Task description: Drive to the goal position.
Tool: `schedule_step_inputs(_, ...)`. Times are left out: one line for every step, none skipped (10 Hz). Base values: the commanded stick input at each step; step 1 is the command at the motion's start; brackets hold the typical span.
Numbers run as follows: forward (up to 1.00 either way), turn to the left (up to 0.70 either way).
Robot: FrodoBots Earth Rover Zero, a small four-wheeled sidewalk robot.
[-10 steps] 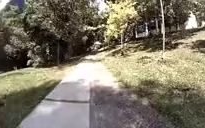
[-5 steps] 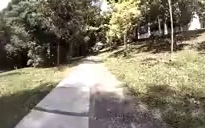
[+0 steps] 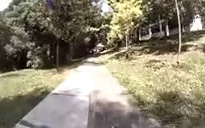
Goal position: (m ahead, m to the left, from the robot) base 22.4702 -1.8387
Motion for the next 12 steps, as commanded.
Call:
schedule_step_inputs(0.5, 0.0)
schedule_step_inputs(0.5, 0.0)
schedule_step_inputs(0.5, 0.0)
schedule_step_inputs(0.5, 0.0)
schedule_step_inputs(0.5, 0.0)
schedule_step_inputs(0.5, 0.0)
schedule_step_inputs(0.5, 0.0)
schedule_step_inputs(0.5, 0.0)
schedule_step_inputs(0.5, 0.0)
schedule_step_inputs(0.5, 0.0)
schedule_step_inputs(0.5, 0.0)
schedule_step_inputs(0.5, 0.0)
